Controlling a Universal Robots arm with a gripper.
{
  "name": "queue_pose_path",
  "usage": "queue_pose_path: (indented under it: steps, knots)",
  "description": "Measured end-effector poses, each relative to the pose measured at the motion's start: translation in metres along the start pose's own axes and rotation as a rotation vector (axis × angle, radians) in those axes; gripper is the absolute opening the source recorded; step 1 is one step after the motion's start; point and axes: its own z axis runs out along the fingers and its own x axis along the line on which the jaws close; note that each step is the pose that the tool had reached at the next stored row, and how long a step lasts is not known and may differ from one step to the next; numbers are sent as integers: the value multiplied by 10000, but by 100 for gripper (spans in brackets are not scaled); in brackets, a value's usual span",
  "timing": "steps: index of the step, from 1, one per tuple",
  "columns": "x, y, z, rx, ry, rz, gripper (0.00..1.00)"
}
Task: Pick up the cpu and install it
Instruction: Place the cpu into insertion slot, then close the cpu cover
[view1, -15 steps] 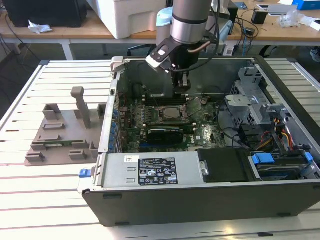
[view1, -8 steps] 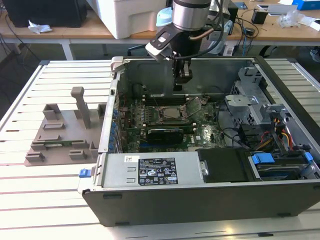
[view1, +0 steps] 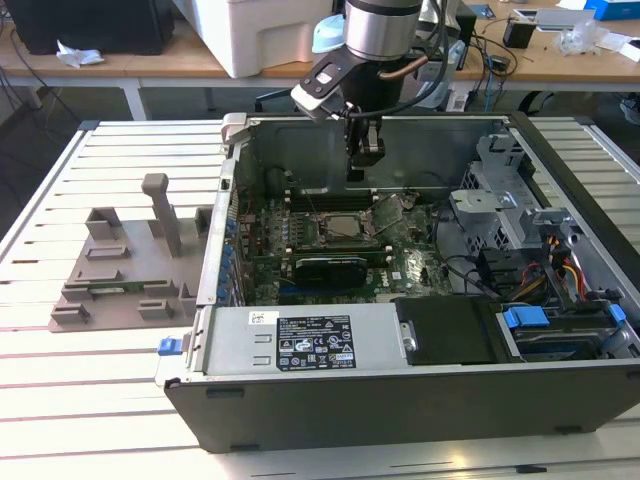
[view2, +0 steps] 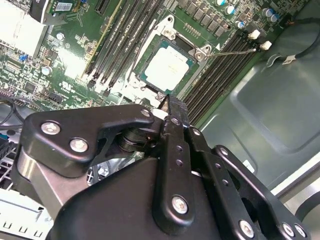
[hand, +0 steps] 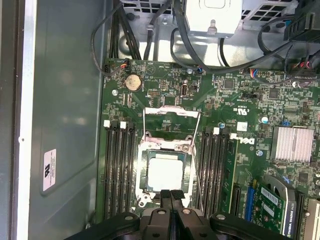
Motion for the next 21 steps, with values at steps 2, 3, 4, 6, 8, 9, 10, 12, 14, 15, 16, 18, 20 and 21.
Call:
queue_pose_path:
  steps: [2, 3, 4, 6, 8, 9, 10, 12, 14, 15, 16, 18, 20, 21]
  knots:
    - [0, 0, 0, 0, 0, 0, 11]
    - [0, 0, -1, 0, 0, 0, 11]
    - [0, 0, -1, 1, -1, 0, 11]
    - [0, 0, -1, 0, 0, 0, 11]
    - [-1, 11, -2, 1, 0, -1, 11]
    - [-3, 40, -3, 1, -1, 0, 11]
    - [-7, 99, -6, 4, -2, 1, 11]
    - [-17, 246, -13, 11, 0, 0, 11]
    - [-27, 387, -19, 16, 0, 2, 11]
    - [-30, 431, -21, 18, 0, -1, 11]
    - [-33, 484, -24, 19, 0, 2, 11]
    - [-37, 538, -26, 22, 1, 0, 11]
    - [-40, 584, -28, 24, 2, 1, 11]
    - [-41, 599, -29, 26, 2, 1, 11]
